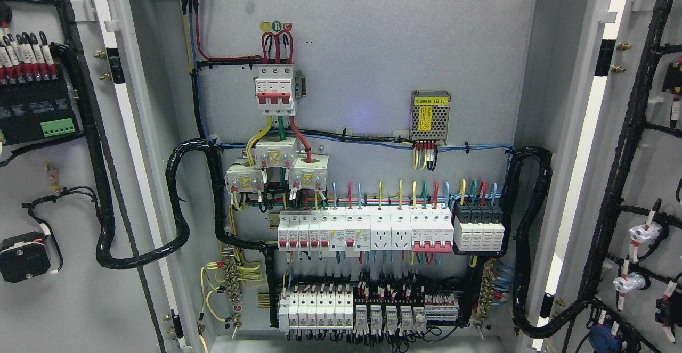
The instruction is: Open door with both hands
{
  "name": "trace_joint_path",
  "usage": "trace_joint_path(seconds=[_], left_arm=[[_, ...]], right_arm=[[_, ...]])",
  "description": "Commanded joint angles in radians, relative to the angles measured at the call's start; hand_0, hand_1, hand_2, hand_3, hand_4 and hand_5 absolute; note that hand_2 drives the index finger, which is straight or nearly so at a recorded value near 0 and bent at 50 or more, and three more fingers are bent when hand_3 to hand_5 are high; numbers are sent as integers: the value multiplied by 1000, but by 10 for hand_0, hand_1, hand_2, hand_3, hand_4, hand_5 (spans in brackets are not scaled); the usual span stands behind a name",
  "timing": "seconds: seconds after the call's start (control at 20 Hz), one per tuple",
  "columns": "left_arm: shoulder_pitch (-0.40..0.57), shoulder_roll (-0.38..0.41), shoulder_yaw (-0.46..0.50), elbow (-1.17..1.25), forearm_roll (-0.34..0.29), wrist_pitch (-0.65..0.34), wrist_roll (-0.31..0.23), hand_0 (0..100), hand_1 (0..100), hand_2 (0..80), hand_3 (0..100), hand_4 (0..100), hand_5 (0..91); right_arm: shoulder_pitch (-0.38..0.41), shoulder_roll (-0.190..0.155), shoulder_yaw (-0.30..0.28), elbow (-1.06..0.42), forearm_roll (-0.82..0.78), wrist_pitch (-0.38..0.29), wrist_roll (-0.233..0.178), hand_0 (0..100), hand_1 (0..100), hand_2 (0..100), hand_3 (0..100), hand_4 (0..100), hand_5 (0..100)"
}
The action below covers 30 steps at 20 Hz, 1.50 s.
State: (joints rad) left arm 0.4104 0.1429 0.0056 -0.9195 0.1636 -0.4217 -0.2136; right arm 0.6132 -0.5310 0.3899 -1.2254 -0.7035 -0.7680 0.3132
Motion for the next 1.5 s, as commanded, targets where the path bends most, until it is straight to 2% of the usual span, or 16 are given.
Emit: trace_joint_path(seconds=[0.0, 0.15, 0.3, 0.65, 0.9, 1.1, 1.2, 1.3, 1.45], left_arm=[[-68, -51, -27, 365, -33, 3, 0, 0, 0, 0, 0, 42, 0], [-105, -72, -26, 464, -71, 3, 0, 0, 0, 0, 0, 42, 0], [-148, -103, -23, 550, -108, 3, 2, 0, 0, 0, 0, 42, 0], [-217, -140, -24, 717, -121, 35, 8, 0, 0, 0, 0, 42, 0], [-271, -160, -16, 823, -124, 78, 8, 0, 0, 0, 0, 42, 0], [-303, -167, 16, 900, -162, 112, 10, 0, 0, 0, 0, 42, 0], [-309, -167, 23, 901, -173, 153, 11, 0, 0, 0, 0, 42, 0], [-315, -169, 49, 904, -188, 181, 11, 0, 0, 0, 0, 42, 0], [-318, -169, 120, 903, -303, 237, 13, 0, 0, 0, 0, 42, 0]], right_arm=[[-7, 170, 3, 288, 15, 12, -3, 0, 0, 0, 0, 0, 0], [-44, 232, -6, 392, 33, 53, -8, 0, 0, 0, 0, 0, 0], [-107, 282, -5, 538, 35, 56, -8, 0, 0, 0, 0, 0, 0], [-256, 408, -3, 860, 139, 73, -8, 0, 0, 0, 0, 0, 0], [-326, 486, -13, 1014, 154, 140, -13, 0, 0, 0, 0, 0, 0], [-340, 513, -38, 1038, 153, 278, -16, 0, 0, 0, 0, 0, 0], [-340, 517, -57, 1041, 154, 340, -38, 0, 0, 0, 0, 0, 0], [-340, 526, -57, 1049, 154, 371, -83, 0, 0, 0, 0, 0, 0], [-366, 545, -56, 1089, 157, 421, -176, 0, 0, 0, 0, 0, 0]])
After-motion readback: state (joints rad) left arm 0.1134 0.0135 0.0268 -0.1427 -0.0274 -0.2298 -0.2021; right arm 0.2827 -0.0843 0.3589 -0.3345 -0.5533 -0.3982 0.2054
